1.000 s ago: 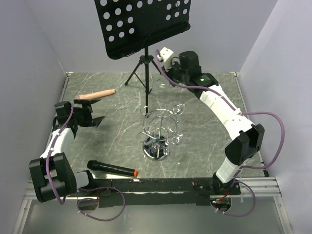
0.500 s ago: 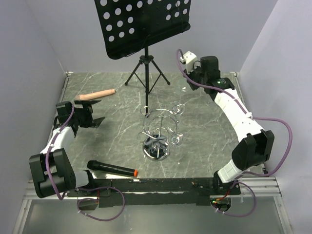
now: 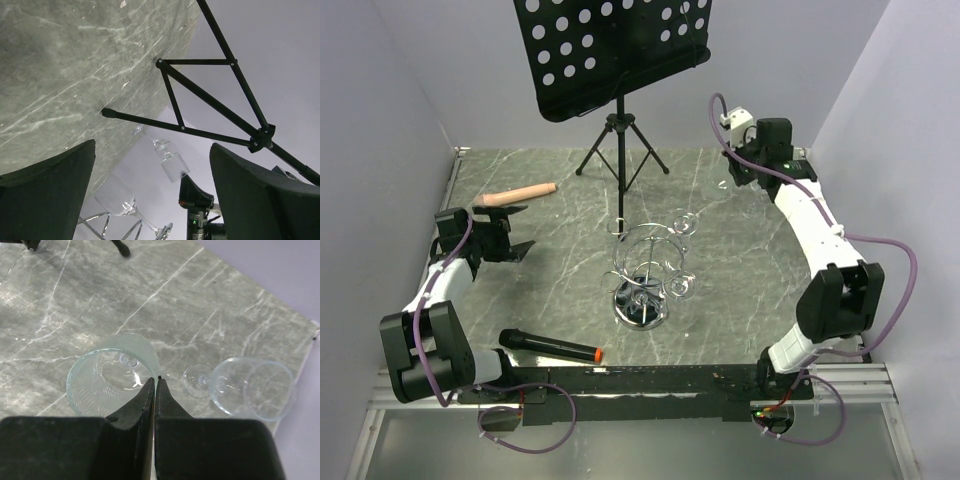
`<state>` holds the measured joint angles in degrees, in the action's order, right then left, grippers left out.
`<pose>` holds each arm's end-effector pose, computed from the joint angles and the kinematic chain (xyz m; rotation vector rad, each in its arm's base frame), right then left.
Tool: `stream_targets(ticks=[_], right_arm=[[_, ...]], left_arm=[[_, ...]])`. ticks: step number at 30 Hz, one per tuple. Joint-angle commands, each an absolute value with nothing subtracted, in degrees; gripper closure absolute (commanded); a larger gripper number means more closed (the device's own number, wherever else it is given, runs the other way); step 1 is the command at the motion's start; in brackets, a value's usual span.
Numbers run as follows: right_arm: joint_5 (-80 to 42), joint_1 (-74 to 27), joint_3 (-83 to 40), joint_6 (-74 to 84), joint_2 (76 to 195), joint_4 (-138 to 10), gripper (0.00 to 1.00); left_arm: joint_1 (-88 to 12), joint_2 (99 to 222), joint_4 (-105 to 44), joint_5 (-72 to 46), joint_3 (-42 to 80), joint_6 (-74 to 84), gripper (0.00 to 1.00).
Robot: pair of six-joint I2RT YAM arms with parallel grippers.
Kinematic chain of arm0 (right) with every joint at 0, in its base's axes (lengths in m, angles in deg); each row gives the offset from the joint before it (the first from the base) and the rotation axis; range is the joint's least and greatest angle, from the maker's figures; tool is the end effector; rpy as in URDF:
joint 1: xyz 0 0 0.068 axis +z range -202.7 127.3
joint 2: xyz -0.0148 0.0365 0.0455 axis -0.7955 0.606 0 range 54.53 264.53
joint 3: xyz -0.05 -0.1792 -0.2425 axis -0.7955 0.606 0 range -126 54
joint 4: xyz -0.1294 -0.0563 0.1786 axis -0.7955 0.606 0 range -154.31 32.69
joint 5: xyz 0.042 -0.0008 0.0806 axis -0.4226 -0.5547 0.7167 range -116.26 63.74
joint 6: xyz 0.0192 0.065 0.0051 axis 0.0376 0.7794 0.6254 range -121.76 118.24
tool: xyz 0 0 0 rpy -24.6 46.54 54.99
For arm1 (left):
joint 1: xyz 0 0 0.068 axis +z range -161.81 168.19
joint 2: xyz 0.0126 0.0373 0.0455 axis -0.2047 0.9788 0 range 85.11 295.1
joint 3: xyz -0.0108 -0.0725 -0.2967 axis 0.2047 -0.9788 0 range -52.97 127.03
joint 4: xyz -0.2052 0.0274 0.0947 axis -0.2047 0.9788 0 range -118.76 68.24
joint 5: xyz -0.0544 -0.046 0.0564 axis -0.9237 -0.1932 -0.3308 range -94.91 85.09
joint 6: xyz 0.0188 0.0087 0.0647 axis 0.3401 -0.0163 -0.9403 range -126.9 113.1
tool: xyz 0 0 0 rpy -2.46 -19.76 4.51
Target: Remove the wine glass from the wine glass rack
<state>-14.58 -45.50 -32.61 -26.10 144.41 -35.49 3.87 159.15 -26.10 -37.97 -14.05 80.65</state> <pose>0.3350 0.0534 0.3916 -0.6899 2.0028 0.0394 0.2370 0.0357 0.2556 -1.6764 1.7765 -1.2760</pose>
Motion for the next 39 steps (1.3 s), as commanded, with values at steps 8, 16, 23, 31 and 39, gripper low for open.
stream_targets(ticks=[8,16,23,31,39], right_arm=[[-13.0,-48.2,-36.3,-21.8,151.6,-39.3,1.0],[-11.1,-51.6,-39.8,-18.3,156.3,-39.1,1.0],[-10.8,-51.5,-39.9,-18.5,157.7,-39.4,1.0],[-12.1,-51.2,-37.8,-19.8,158.1,-40.3,1.0],[-13.9,-51.1,-37.9,-20.0,159.1,-41.4,1.0]], left_arm=[[4.4,157.3,-24.6,-34.5,-11.9,77.6,0.0],[5.5,157.2,-25.2,-32.7,-12.0,73.3,0.0],[6.3,156.3,-24.8,-32.4,-13.4,73.2,0.0],[6.4,156.2,-25.8,-32.2,-14.4,73.8,0.0],[6.5,155.9,-25.6,-32.0,-14.7,73.7,0.0]])
